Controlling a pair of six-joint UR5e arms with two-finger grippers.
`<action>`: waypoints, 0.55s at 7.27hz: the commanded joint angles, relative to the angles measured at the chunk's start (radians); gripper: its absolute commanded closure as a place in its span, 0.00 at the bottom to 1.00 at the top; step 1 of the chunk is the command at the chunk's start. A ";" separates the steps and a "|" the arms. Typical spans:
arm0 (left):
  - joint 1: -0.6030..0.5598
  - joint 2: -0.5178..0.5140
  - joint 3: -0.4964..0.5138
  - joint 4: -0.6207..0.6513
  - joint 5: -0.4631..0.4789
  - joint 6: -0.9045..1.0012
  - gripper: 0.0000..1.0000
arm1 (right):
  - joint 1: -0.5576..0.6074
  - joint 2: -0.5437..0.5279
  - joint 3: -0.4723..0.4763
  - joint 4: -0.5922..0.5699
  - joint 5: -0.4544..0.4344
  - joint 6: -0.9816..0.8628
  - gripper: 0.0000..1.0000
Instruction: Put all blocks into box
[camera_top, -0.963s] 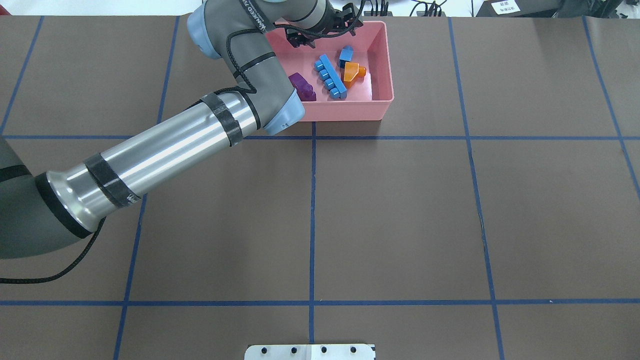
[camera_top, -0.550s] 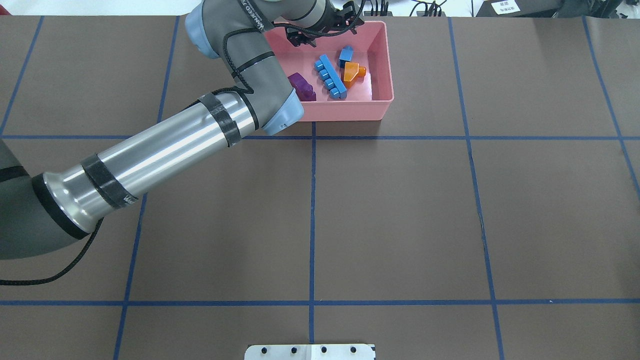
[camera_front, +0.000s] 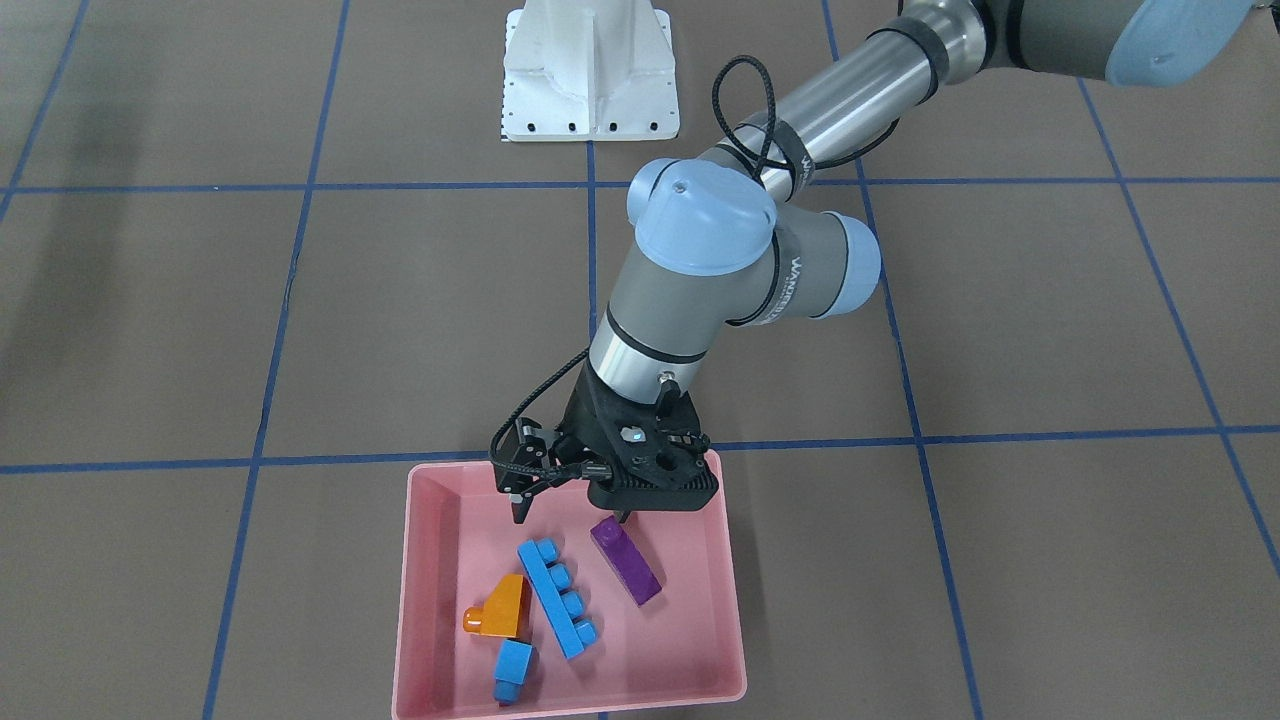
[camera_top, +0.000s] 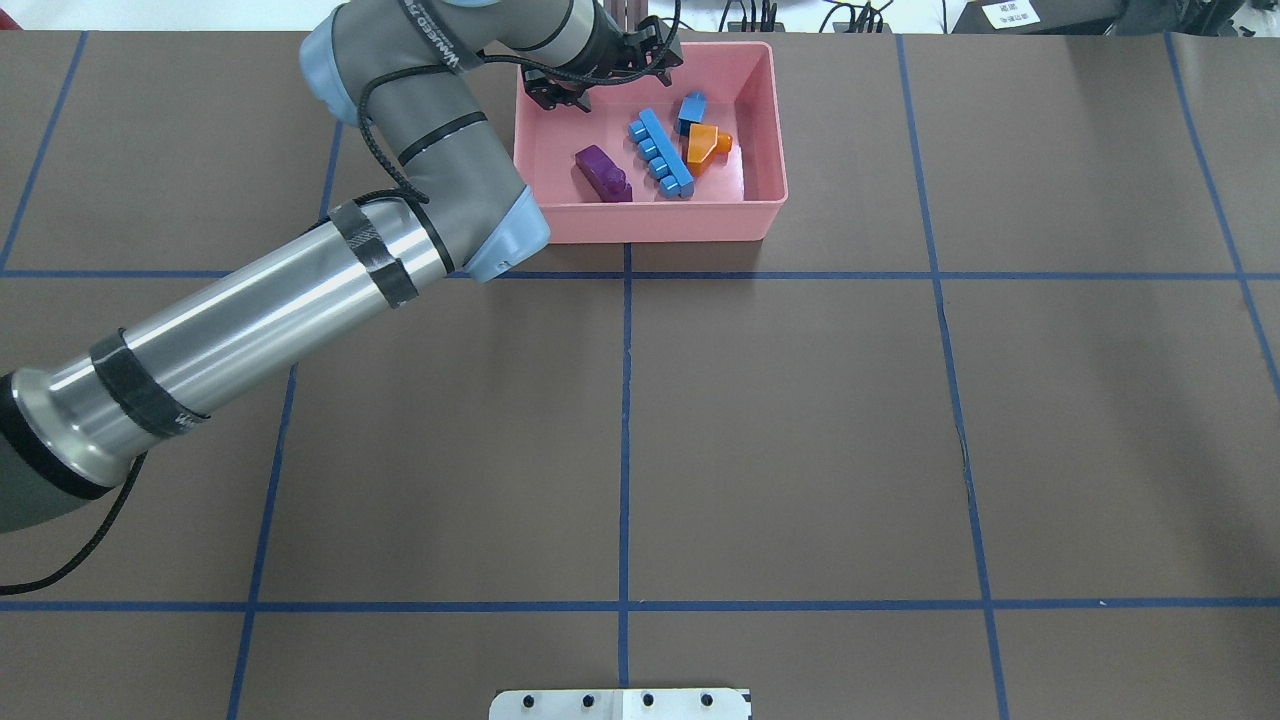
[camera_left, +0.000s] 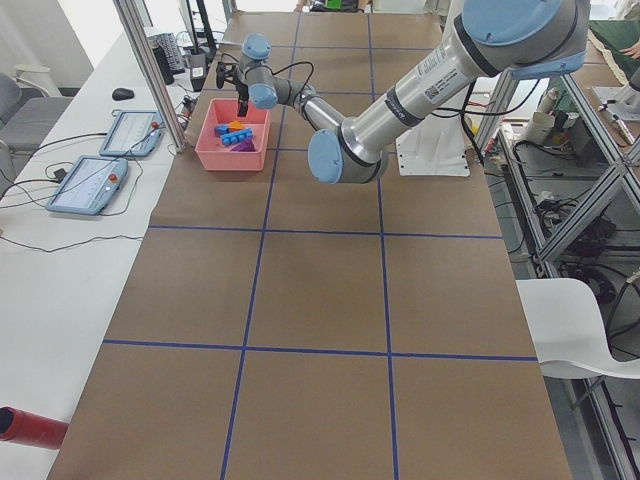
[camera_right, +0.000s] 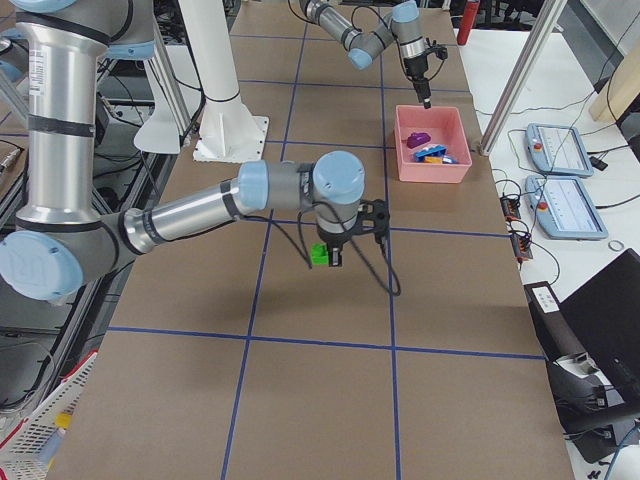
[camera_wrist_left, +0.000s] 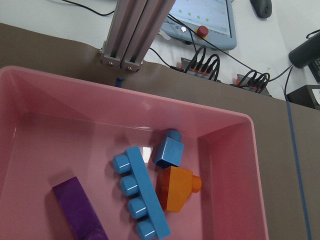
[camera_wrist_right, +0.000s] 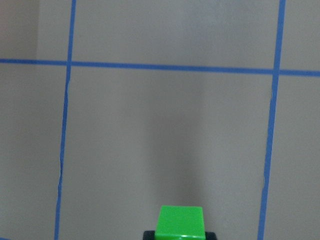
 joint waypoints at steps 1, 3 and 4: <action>-0.124 0.159 -0.114 0.012 -0.133 0.068 0.00 | -0.086 0.355 -0.090 -0.070 -0.021 0.266 1.00; -0.241 0.356 -0.251 0.114 -0.176 0.345 0.00 | -0.257 0.579 -0.167 -0.017 -0.076 0.555 1.00; -0.286 0.425 -0.333 0.262 -0.173 0.521 0.00 | -0.346 0.652 -0.211 0.046 -0.157 0.667 1.00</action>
